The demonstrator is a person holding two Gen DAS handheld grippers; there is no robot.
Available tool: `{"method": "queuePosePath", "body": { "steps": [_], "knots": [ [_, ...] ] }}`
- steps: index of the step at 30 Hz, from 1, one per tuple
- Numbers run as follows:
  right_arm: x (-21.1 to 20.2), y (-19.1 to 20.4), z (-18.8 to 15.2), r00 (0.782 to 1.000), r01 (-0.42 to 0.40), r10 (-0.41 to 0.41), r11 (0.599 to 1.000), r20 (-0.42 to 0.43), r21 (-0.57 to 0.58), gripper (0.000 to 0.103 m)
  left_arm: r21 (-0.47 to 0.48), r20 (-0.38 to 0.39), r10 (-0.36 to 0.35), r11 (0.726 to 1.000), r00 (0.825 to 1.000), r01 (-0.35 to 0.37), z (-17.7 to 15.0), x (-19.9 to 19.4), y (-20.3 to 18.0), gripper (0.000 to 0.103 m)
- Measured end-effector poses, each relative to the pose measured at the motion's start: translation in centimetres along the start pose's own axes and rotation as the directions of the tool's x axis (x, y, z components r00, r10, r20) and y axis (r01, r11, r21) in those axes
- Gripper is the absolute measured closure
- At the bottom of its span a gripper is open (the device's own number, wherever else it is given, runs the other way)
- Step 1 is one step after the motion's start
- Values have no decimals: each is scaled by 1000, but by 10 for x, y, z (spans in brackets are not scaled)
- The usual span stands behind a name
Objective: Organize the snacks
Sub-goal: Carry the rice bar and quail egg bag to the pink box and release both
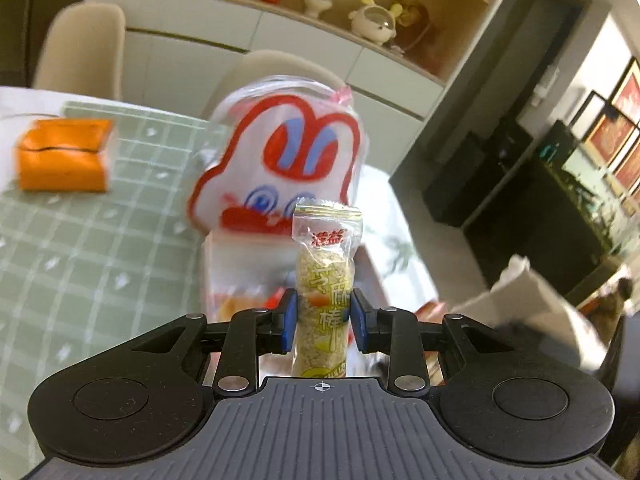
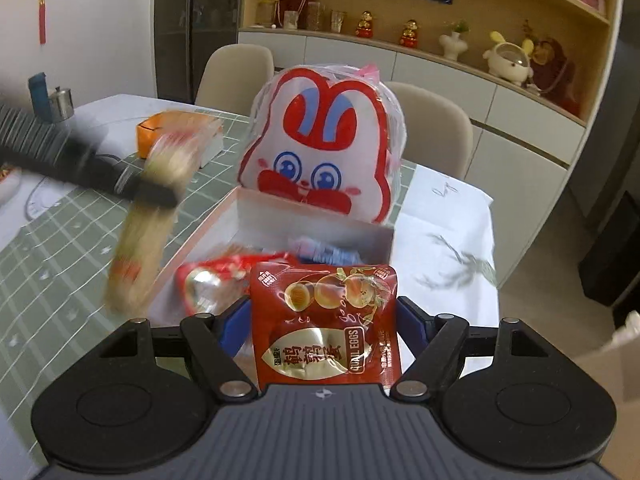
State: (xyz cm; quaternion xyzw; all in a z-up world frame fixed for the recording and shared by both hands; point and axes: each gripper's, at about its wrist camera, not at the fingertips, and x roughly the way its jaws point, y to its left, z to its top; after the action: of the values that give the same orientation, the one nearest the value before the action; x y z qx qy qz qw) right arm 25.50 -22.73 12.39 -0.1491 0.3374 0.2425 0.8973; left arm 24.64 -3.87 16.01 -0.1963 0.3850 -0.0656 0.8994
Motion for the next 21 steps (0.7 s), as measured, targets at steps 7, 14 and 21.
{"method": "queuePosePath", "body": {
  "steps": [7,14,21],
  "knots": [
    [77,-12,3,985,-90,102,992,-139,87,26,30,-246,39,999,968,-33,9,125,30,70],
    [74,-19,-1,986,-110,126,984,-110,141,23,68,-92,53,997,994,-47,-2,113,27,67],
    [33,-17,4,995,-98,99,988,-4,118,21,23,41,61,998,997,-62,-9,57,15,67]
  ]
}}
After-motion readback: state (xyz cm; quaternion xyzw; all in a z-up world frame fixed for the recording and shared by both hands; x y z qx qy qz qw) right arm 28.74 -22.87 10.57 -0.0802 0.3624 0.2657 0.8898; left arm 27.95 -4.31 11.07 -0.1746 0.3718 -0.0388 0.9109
